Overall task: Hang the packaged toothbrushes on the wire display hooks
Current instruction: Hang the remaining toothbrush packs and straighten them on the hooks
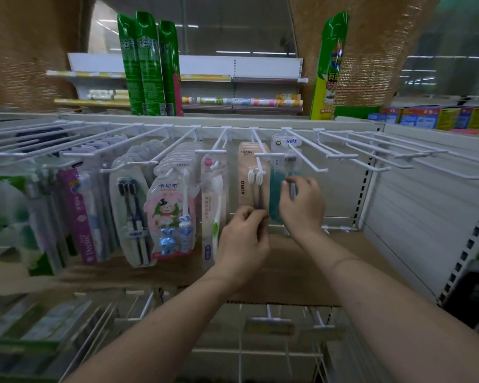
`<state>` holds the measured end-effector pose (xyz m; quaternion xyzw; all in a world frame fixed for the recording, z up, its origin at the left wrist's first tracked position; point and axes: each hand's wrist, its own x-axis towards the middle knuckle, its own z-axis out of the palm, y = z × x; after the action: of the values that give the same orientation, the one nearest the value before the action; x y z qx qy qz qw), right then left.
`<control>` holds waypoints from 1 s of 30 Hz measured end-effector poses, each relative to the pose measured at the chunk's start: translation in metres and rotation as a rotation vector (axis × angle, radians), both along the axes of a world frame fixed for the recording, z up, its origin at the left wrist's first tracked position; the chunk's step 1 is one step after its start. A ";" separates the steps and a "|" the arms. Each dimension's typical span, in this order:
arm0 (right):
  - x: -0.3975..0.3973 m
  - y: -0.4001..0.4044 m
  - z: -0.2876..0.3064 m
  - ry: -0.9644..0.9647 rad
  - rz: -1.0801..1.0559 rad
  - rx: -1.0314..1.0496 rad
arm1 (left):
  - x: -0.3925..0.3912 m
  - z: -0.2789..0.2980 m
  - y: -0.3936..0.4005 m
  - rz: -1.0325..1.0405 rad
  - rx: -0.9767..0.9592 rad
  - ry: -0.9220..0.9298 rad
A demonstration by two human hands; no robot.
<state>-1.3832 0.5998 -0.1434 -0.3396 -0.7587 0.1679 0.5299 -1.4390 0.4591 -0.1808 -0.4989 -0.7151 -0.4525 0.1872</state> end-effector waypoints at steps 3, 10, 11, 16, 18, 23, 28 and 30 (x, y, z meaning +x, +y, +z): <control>0.009 -0.024 0.002 0.116 0.025 0.096 | 0.009 0.000 -0.015 -0.021 -0.011 0.001; 0.017 -0.067 -0.006 0.018 0.061 0.230 | 0.011 0.005 -0.057 0.026 0.005 0.038; 0.017 -0.072 -0.007 -0.015 0.043 0.245 | 0.009 0.006 -0.062 0.041 0.006 0.047; 0.015 -0.093 -0.011 -0.209 0.009 0.244 | -0.004 0.014 -0.083 0.148 0.003 0.072; 0.014 -0.100 -0.011 -0.288 -0.012 0.258 | -0.008 0.015 -0.089 0.167 0.014 0.094; 0.010 -0.108 -0.009 -0.401 -0.036 0.319 | -0.017 0.009 -0.093 0.194 0.026 0.093; -0.003 -0.100 -0.003 -0.438 -0.083 0.331 | -0.026 0.009 -0.086 0.188 0.116 0.119; -0.011 -0.094 0.000 -0.456 -0.083 0.328 | -0.028 0.012 -0.081 0.196 0.159 0.119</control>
<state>-1.3941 0.5060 -0.1431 -0.3091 -0.8607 -0.0598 0.4000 -1.4674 0.3784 -0.1688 -0.4362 -0.7100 -0.4567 0.3116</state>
